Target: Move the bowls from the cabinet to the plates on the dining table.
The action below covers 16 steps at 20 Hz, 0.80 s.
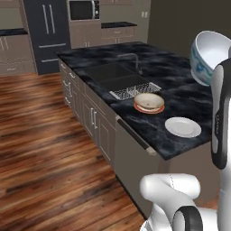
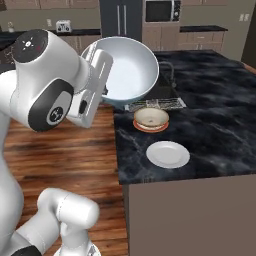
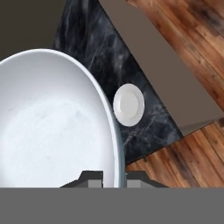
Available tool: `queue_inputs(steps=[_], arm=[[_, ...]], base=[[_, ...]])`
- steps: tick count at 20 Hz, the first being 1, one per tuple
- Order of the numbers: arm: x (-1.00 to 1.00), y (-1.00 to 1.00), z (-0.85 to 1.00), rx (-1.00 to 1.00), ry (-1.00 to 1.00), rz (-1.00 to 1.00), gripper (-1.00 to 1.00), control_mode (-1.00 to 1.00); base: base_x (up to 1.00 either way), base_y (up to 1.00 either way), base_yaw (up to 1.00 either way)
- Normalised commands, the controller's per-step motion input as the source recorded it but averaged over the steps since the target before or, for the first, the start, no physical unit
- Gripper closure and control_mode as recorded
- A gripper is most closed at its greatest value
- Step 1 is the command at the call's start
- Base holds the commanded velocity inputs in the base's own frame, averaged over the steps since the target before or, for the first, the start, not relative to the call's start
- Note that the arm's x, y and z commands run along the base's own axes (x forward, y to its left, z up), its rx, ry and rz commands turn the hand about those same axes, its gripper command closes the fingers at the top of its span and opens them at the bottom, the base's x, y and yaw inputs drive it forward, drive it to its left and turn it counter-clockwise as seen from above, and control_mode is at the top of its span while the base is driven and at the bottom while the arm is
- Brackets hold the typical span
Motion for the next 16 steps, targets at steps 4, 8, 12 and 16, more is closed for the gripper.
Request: queue_inputs(steps=[4, 8, 12, 16], arm=[[0.00, 0.00, 0.00, 0.00, 0.00, 0.00, 1.00, 1.00], [0.00, 0.00, 0.00, 0.00, 0.00, 0.00, 1.00, 1.00], [0.00, 0.00, 0.00, 0.00, 0.00, 0.00, 1.00, 1.00], [0.00, 0.00, 0.00, 0.00, 0.00, 0.00, 1.00, 1.00]], base=[[0.52, -0.33, 0.03], [0.54, -0.37, 0.00], [0.52, -0.36, 0.00], [0.49, -0.25, 0.00]])
